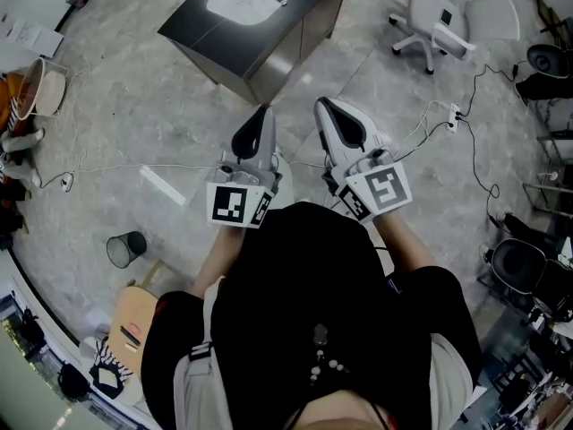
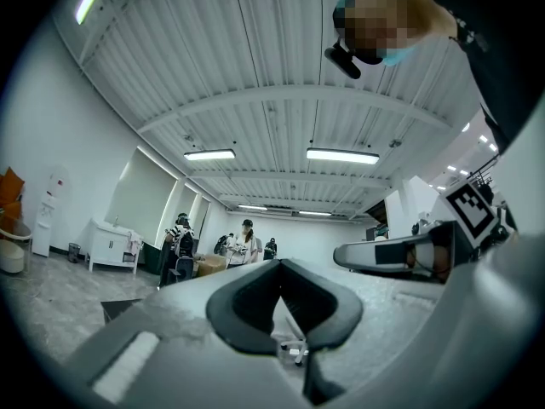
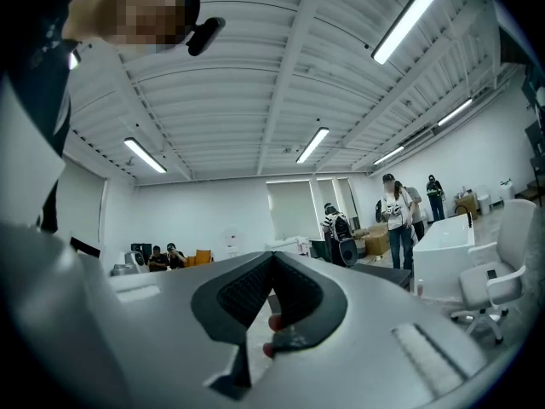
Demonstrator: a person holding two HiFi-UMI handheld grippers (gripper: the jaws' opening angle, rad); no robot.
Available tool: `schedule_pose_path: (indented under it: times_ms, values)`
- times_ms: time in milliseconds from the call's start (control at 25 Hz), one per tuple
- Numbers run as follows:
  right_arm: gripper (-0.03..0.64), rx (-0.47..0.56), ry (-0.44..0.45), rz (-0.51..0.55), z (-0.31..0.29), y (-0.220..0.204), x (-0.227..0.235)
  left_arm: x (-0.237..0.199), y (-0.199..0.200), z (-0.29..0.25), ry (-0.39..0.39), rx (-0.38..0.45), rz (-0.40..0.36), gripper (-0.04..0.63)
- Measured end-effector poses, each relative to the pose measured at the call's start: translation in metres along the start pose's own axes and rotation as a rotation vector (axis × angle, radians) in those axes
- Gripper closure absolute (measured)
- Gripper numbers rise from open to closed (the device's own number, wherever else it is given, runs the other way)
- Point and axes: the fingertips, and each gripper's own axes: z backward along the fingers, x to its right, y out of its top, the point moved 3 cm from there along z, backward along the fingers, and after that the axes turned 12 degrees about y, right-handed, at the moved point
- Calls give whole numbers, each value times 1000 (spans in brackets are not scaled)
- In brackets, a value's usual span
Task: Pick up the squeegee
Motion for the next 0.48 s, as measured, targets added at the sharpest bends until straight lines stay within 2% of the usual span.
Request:
schedule_pose_path:
  times_ms: [480]
  values:
    - [614, -40, -17, -57, -80, -10, 74, -43, -15, -99, -10, -52, 20, 594]
